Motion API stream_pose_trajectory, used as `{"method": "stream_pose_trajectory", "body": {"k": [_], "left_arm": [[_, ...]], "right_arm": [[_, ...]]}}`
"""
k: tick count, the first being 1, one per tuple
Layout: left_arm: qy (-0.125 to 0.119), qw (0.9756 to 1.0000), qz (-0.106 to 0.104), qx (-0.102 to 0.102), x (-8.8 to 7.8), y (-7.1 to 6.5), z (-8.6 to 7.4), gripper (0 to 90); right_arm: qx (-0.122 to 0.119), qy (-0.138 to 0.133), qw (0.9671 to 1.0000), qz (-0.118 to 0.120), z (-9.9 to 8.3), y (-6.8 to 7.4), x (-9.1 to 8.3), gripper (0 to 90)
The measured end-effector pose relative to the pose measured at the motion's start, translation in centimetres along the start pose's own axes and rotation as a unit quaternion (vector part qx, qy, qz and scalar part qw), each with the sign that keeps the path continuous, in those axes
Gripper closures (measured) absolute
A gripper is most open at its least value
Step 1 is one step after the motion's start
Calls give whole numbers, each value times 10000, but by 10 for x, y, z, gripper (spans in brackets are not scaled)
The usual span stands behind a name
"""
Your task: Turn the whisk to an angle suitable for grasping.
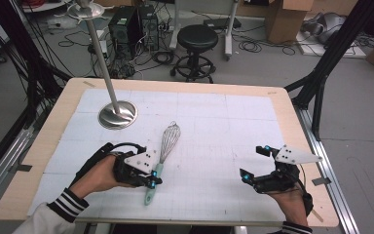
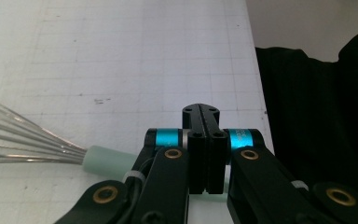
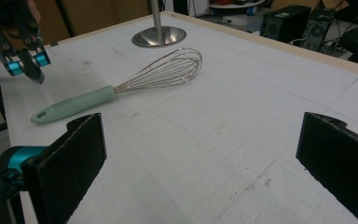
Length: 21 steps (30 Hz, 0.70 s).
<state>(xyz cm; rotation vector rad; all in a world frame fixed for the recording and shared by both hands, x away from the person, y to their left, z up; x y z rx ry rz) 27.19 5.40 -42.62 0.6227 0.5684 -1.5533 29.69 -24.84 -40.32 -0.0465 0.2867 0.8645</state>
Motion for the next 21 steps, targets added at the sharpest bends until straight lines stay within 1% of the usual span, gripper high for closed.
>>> {"method": "stream_pose_trajectory", "body": {"k": [2,4,6,8,11,14,16,19,20,21], "left_arm": [[2,10000,-92,-6,4,-4,-1,899],[36,9998,-185,46,7,-7,-3,900],[160,9994,-274,101,10,-11,-6,899],[229,9990,-359,155,13,-15,-6,900],[272,9987,-388,208,15,-19,-7,900],[273,9986,-425,174,19,-22,-11,900],[349,9985,-397,168,22,-24,-16,900],[391,9984,-397,94,24,-26,-22,899],[411,9983,-387,121,26,-26,-24,899],[414,9984,-387,91,27,-26,-25,899]], "right_arm": [[-8,1,10000,8,0,0,0,5],[-5,0,10000,6,0,1,0,5],[-4,1,10000,3,0,0,0,5],[-9,-4,10000,10,0,0,0,5],[-8,7,10000,6,0,0,0,5],[-2,-2,10000,3,0,0,0,5],[12,11,10000,11,0,1,0,5],[-3,18,10000,0,0,1,0,5],[-21,18,10000,5,0,0,1,5],[-8,28,10000,8,-1,1,1,5]]}}
Point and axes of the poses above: each handheld gripper's, and its own axes: x roughly forward along the jaws, z roughly out of its top, y roughly to its left, the point moved 8 cm from there along x, roughly forward along the jaws, and after that the axes turned 6 degrees about -y, right-handed, at the moved point
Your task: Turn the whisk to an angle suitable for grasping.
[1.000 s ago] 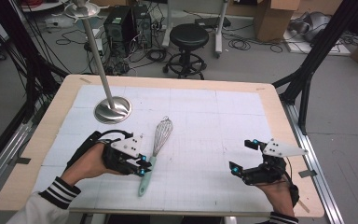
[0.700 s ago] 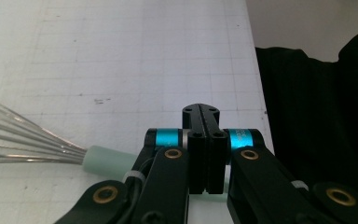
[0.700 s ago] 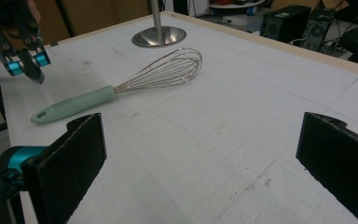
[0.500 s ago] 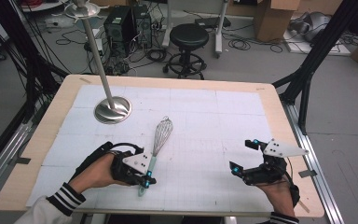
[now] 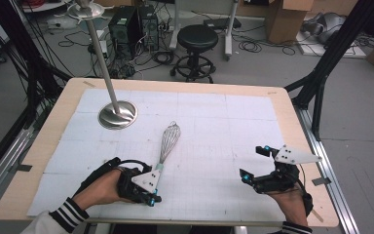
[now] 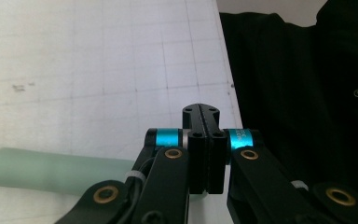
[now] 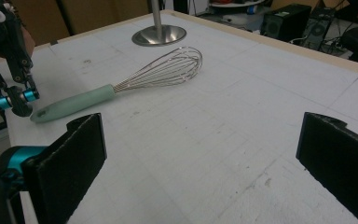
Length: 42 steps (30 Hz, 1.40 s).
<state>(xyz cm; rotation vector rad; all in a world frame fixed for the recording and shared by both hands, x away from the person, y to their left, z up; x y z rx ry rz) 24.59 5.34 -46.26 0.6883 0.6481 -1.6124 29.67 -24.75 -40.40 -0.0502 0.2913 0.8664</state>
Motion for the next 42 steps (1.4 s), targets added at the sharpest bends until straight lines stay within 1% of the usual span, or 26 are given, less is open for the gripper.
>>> {"method": "stream_pose_trajectory", "body": {"k": [2,4,6,8,10,15,20,23,32,39,42], "left_arm": [[44,10000,11,6,3,-1,-3,900],[57,10000,-10,-29,6,-2,-5,899],[100,9999,18,-66,8,-3,-6,899],[142,9999,58,-49,9,-2,-8,899],[171,9998,54,-88,11,-3,-10,899],[277,9996,51,-71,13,-4,-14,899],[349,9993,67,-111,12,-3,-17,899],[384,9991,133,-110,12,-2,-19,899],[364,9991,124,-182,10,-2,-20,899],[471,9986,150,-214,8,-2,-26,899],[511,9982,191,-237,5,-1,-29,899]], "right_arm": [[-4,7,10000,2,0,0,0,5],[-14,19,10000,2,0,0,1,5],[-4,21,10000,5,-1,0,2,5],[-9,44,10000,12,-1,0,2,5],[3,42,10000,14,-2,0,2,5],[5,47,10000,11,-2,0,2,5],[4,69,10000,28,-2,0,2,5],[-5,58,10000,18,-2,0,2,5],[7,55,10000,27,-2,0,2,5],[-21,40,10000,17,-1,-1,1,5],[-6,47,10000,27,-2,0,1,5]]}}
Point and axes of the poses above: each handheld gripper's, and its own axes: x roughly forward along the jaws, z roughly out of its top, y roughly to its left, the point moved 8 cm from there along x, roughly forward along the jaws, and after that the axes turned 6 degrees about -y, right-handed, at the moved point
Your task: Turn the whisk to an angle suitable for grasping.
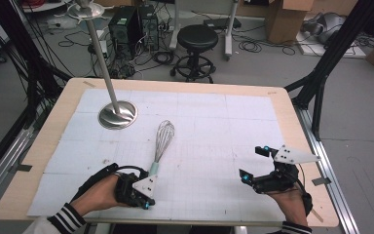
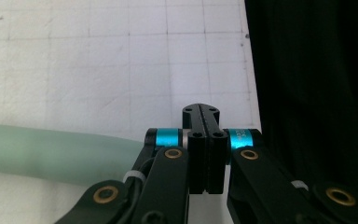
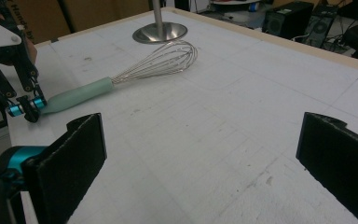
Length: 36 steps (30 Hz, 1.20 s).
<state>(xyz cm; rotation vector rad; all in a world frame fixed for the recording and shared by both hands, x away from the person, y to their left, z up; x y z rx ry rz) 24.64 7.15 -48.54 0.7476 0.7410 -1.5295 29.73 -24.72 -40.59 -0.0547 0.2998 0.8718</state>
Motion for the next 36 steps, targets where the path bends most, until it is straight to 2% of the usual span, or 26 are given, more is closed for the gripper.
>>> {"method": "stream_pose_trajectory", "body": {"k": [19,26,36], "left_arm": [[22,9997,142,-204,-17,0,-23,899],[17,9997,143,-214,-21,-2,-28,899],[153,9996,173,-171,-24,-3,-35,899]], "right_arm": [[-9,39,10000,8,-1,0,2,5],[-9,55,10000,22,-1,1,3,5],[-12,55,10000,32,-1,1,2,5]]}}
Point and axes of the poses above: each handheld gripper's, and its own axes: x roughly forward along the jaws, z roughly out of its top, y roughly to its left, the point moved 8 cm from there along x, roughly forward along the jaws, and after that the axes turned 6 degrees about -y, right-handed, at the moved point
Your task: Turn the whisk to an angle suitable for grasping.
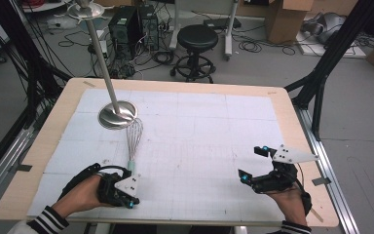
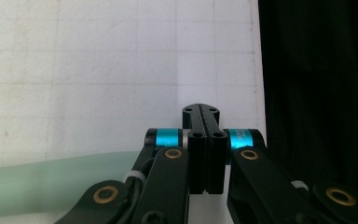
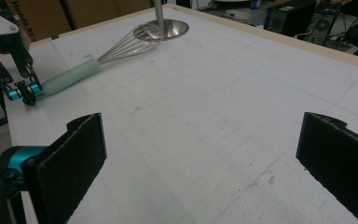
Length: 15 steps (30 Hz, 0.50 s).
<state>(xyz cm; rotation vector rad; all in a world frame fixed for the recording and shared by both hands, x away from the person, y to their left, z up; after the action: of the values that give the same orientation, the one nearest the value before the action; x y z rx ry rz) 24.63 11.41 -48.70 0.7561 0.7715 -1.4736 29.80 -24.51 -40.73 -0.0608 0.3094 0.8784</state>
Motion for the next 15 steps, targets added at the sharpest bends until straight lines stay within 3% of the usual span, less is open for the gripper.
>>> {"method": "stream_pose_trajectory", "body": {"k": [7,15], "left_arm": [[50,9999,78,-77,-10,1,-11,899],[-77,9998,134,-106,-17,1,-13,899]], "right_arm": [[22,0,10000,-15,0,0,-1,5],[19,26,10000,1,0,1,2,5]]}}
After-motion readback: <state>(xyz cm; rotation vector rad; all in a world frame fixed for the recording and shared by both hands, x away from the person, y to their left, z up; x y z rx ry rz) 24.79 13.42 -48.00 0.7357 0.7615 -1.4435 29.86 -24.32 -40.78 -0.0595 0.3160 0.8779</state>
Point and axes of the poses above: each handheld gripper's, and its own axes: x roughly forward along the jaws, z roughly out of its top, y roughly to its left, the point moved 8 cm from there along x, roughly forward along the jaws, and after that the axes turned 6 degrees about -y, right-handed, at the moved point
